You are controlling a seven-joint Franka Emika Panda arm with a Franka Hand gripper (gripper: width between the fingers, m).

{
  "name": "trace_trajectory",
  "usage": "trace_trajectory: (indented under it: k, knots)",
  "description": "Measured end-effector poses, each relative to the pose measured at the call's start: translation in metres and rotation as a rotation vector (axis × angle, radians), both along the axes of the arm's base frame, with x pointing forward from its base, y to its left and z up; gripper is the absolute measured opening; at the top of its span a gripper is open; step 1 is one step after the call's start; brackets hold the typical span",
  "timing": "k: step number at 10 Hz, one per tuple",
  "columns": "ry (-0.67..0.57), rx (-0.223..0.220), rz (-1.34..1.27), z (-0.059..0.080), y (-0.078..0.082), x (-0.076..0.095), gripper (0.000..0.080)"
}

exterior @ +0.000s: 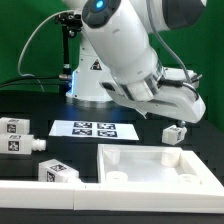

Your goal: Assemble one leg

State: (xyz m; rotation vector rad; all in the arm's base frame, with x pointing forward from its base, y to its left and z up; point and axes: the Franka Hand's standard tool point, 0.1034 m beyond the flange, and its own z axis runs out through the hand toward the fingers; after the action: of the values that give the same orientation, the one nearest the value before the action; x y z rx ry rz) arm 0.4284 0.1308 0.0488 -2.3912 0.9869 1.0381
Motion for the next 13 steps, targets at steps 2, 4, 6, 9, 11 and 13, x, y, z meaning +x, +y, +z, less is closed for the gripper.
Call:
trace_trajectory:
  k: [2, 4, 6, 9, 11, 13]
  knots:
    - [0.011, 0.009, 0.002, -0.004, -0.002, -0.001, 0.0649]
    - [0.007, 0.005, 0.002, -0.004, -0.003, 0.000, 0.0649]
    - [0.007, 0.005, 0.001, -0.005, -0.003, 0.000, 0.0649]
    - [0.002, 0.017, 0.050, -0.004, 0.024, -0.010, 0.0649]
    - [0.071, 0.052, 0.062, -0.006, 0.030, -0.022, 0.0649]
    - [0.067, 0.047, 0.052, -0.009, 0.027, -0.019, 0.0649]
